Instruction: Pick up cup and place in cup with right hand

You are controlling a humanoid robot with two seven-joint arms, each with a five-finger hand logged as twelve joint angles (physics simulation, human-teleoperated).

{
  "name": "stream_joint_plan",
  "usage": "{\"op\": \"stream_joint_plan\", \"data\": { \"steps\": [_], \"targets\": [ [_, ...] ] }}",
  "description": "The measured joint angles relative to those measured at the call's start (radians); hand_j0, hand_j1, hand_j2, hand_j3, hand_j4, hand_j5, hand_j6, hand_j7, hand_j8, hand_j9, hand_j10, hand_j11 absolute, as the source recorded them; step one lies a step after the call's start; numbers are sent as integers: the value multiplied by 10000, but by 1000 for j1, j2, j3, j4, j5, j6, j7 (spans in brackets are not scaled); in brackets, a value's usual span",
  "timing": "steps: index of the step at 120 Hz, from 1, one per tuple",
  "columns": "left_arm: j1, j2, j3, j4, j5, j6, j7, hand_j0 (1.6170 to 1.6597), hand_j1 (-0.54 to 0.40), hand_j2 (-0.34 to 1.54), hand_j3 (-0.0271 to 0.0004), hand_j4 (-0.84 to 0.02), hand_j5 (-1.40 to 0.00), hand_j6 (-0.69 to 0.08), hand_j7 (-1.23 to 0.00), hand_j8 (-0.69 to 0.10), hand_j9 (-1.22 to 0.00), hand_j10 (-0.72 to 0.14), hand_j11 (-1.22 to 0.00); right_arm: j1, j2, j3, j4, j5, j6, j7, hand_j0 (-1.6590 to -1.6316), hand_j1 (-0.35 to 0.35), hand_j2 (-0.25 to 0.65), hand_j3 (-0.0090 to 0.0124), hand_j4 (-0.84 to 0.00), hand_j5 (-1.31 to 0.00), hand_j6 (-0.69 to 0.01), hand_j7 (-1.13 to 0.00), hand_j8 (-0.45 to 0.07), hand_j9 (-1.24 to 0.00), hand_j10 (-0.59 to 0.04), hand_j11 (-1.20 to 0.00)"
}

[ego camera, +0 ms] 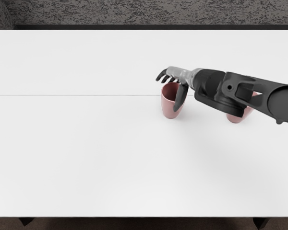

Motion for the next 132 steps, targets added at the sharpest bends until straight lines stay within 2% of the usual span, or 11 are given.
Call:
{"op": "stream_joint_plan", "data": {
  "steps": [7,14,25,32,33,38,60,79,88,104,132],
  "targets": [
    [0,0,0,0,0,0,0,16581,3490,-1,0,-1,0,-1,0,-1,0,0,0,-6,0,0,0,0,0,0,-16581,-95,-551,0,-2860,-3694,-2872,-3690,-2871,-3693,-2856,-3692],
    [0,0,0,0,0,0,0,16581,3490,0,-1,-1,-1,-1,-1,-1,-1,-1,-1,-12,0,1,1,-5,-2,0,-16580,42,-542,1,-3155,-3753,-3084,-3872,-3211,-3884,-3064,-3880],
    [0,0,0,0,0,0,0,16581,3489,1,-1,-1,-2,-1,-2,-1,-2,-1,-2,-17,1,4,1,-7,1,0,-16579,543,-582,1,-3809,-4235,-3647,-4488,-3256,-4494,-3573,-4502],
    [0,0,0,0,0,0,0,16581,3489,1,-1,-1,-2,-1,-1,-1,-1,-1,-2,-18,1,7,1,-3,2,0,-16567,613,-701,0,-4064,-4763,-3952,-4941,-3079,-4950,-3438,-4992],
    [0,0,0,0,0,0,0,16581,3489,1,-1,-1,-2,-1,-2,-1,-2,-1,-2,-18,1,7,2,-3,2,0,-16566,665,-673,-8,-4114,-4817,-3940,-5000,-3024,-4999,-3387,-5054],
    [0,0,0,0,0,0,0,16581,3489,1,-1,-1,-2,-1,-1,-1,-1,-1,-1,-19,1,9,2,-2,3,0,-16559,731,-634,4,-4298,-5094,-3740,-5263,-2848,-5236,-3194,-5343],
    [0,0,0,0,0,0,0,16581,3490,0,0,-1,-1,-1,-1,-1,0,0,0,-15,-5,16,8,8,12,0,-16546,1161,35,-1,-4470,-6061,-3212,-5918,-2235,-6053,-2499,-6094],
    [0,0,0,0,0,0,0,16581,3490,-1,0,-1,0,-1,0,-1,0,0,0,-8,-17,64,22,12,51,0,-16535,1442,80,-1,-4402,-6514,-2844,-6122,-1813,-6339,-2121,-6361],
    [0,0,0,0,0,0,0,16581,3490,-1,0,-1,0,-1,0,-1,0,0,0,-7,-31,113,25,14,93,0,-16534,1457,258,-4,-4393,-6616,-2808,-6174,-1781,-6382,-2057,-6401],
    [0,0,0,0,0,0,0,16581,3491,-1,0,-1,0,-1,0,-1,0,0,1,3,-74,193,27,36,178,0,-16528,1355,-109,-2,-4382,-6688,-2838,-6207,-1784,-6396,-2101,-6390],
    [0,0,0,0,0,0,0,16581,3491,-2,1,-1,1,-1,1,-1,1,0,1,99,-191,227,44,117,282,0,-16531,1148,-296,-5,-4365,-6646,-3043,-6183,-1975,-6329,-2271,-6297]
  ]
}}
